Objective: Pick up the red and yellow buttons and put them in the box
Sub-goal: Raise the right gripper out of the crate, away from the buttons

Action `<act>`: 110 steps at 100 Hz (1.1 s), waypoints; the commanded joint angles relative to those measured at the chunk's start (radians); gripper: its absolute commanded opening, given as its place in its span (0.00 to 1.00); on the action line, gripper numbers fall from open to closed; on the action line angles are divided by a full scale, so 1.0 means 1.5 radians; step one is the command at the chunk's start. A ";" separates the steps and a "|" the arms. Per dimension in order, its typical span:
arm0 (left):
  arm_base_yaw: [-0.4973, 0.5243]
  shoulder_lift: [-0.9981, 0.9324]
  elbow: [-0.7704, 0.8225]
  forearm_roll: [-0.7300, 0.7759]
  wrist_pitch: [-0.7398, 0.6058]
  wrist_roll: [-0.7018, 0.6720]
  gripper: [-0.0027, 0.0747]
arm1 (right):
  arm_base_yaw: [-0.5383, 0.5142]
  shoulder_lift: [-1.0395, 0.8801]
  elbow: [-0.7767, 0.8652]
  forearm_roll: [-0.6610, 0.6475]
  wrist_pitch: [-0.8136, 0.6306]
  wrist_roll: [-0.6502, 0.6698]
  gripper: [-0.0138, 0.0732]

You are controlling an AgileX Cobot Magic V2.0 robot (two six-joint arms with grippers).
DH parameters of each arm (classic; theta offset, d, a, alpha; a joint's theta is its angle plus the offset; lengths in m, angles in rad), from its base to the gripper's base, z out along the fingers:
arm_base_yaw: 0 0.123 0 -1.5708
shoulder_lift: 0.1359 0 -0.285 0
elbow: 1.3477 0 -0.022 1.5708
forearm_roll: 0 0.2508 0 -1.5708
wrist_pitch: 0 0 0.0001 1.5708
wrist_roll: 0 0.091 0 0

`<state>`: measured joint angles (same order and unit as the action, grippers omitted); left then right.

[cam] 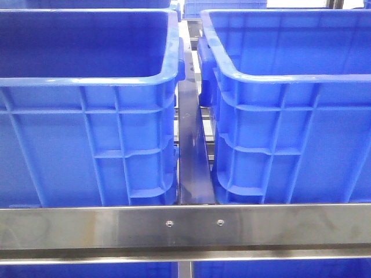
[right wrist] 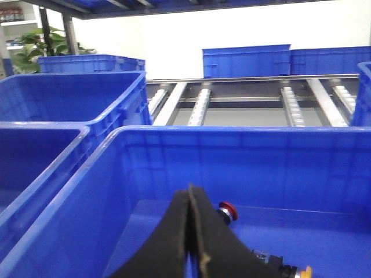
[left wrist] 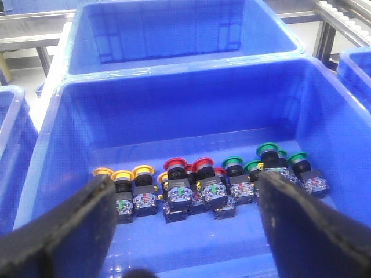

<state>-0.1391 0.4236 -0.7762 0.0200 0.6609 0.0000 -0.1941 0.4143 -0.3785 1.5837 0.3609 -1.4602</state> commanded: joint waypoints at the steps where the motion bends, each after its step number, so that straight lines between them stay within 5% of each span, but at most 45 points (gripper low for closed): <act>1: 0.001 0.007 -0.016 0.000 -0.057 -0.006 0.67 | -0.002 0.002 -0.016 -0.027 0.031 0.017 0.08; 17: 0.001 0.007 -0.016 0.000 -0.057 -0.006 0.67 | -0.002 0.002 -0.016 -0.178 0.024 0.203 0.08; 47: 0.001 0.007 -0.016 0.000 -0.057 -0.006 0.67 | 0.002 -0.009 -0.016 -0.614 -0.003 0.596 0.08; 71: 0.001 0.007 -0.016 0.000 -0.057 -0.006 0.67 | 0.096 -0.067 -0.016 -0.926 -0.071 0.857 0.08; 92: 0.001 0.007 -0.016 0.000 -0.057 -0.006 0.67 | 0.191 -0.086 -0.016 -1.084 -0.111 0.987 0.08; 110: 0.001 0.007 -0.016 0.000 -0.057 -0.006 0.67 | 0.191 -0.091 0.019 -1.106 -0.172 1.017 0.08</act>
<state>-0.1391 0.4236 -0.7762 0.0200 0.6609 0.0000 0.0924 0.2753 -0.3497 -0.0489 0.2381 0.0472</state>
